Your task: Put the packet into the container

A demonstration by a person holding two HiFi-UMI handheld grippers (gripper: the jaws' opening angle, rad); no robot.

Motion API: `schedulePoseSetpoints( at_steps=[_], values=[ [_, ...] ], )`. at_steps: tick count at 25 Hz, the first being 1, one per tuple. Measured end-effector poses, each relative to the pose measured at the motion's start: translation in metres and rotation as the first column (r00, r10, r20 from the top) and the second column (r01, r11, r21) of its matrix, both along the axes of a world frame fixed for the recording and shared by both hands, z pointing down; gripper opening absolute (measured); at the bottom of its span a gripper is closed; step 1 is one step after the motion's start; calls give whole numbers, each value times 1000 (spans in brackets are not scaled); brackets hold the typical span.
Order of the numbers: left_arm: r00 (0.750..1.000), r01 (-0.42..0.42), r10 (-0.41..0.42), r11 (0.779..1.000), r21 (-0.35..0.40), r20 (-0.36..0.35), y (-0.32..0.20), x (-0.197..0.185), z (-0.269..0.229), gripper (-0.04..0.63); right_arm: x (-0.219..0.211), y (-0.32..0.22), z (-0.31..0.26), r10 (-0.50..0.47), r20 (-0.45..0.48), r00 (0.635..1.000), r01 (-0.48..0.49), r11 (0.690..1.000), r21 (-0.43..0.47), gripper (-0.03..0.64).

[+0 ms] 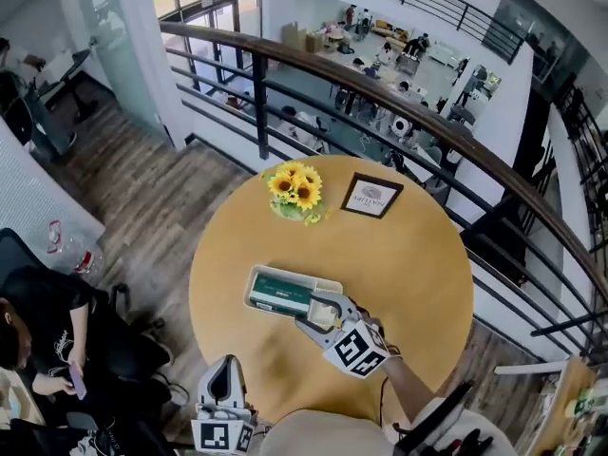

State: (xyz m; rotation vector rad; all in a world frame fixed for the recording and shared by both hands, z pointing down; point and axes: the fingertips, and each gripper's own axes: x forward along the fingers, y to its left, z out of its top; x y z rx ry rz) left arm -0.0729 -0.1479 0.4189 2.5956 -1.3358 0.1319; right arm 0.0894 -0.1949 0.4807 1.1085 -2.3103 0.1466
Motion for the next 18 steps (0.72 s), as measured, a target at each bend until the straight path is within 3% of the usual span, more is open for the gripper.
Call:
schedulePoseSetpoints(
  at_steps=[6,11,18],
  values=[
    [999,-38,39,995,87,-5,11,12,-17,5,13,15,-20,95,30,995,-98,988,121,179],
    [997,-82,82,977,197,8,31,43,-39,5,45,41,-47,199,47,979,-204,949,242,5],
    [992,-127,128,964,233,9,51,55,-57,5,48,72,-71,239,66,969,-247,928,278,5]
  ],
)
